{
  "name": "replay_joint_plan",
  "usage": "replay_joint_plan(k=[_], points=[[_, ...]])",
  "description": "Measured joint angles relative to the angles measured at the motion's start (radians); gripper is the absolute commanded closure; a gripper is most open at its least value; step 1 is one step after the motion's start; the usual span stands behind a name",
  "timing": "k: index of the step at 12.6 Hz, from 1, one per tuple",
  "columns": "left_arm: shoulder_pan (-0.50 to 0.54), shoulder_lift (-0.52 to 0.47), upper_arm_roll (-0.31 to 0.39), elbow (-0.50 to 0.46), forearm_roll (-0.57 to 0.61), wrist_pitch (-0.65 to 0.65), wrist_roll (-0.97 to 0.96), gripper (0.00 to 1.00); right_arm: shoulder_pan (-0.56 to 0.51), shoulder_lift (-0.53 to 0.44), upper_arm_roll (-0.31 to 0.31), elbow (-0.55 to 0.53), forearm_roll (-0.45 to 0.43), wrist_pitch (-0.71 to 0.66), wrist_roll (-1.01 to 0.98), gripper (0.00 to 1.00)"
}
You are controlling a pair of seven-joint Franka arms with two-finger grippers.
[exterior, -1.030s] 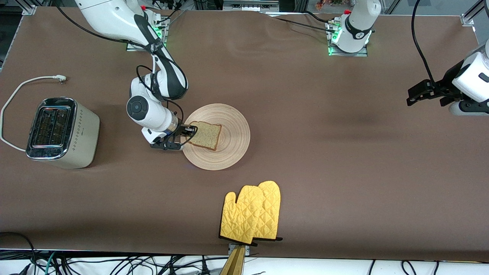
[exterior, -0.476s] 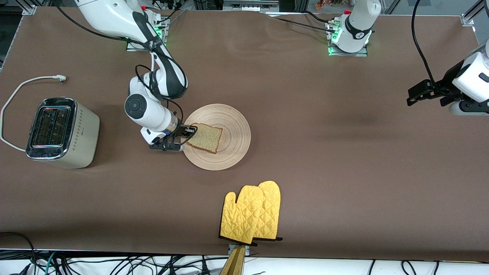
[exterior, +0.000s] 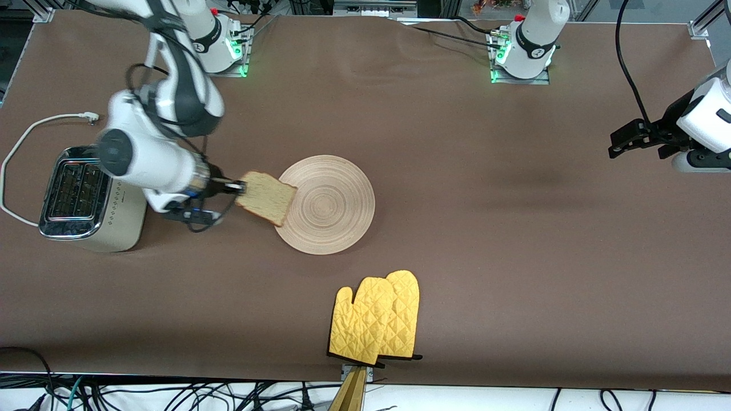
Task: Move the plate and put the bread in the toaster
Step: 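Lift the bread with the right gripper over the toaster slot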
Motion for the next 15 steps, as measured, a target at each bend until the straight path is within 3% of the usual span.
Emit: replay_joint_plan(k=[2, 4, 10, 15], points=[[0.0, 0.0, 0.0, 0.0, 0.0, 0.0, 0.0, 0.0, -0.004, -0.018, -0.064, 0.081, -0.146, -0.186, -0.022, 1.0], [0.0, 0.0, 0.0, 0.0, 0.0, 0.0, 0.0, 0.0, -0.005, -0.02, -0.08, 0.138, -0.307, -0.292, -0.025, 1.0], [0.0, 0.0, 0.001, 0.0, 0.0, 0.0, 0.0, 0.0, -0.005, -0.006, -0.16, 0.156, -0.651, -0.326, -0.131, 1.0], [0.0, 0.0, 0.0, 0.0, 0.0, 0.0, 0.0, 0.0, -0.012, 0.007, -0.177, 0.156, -0.844, -0.346, -0.178, 1.0]])
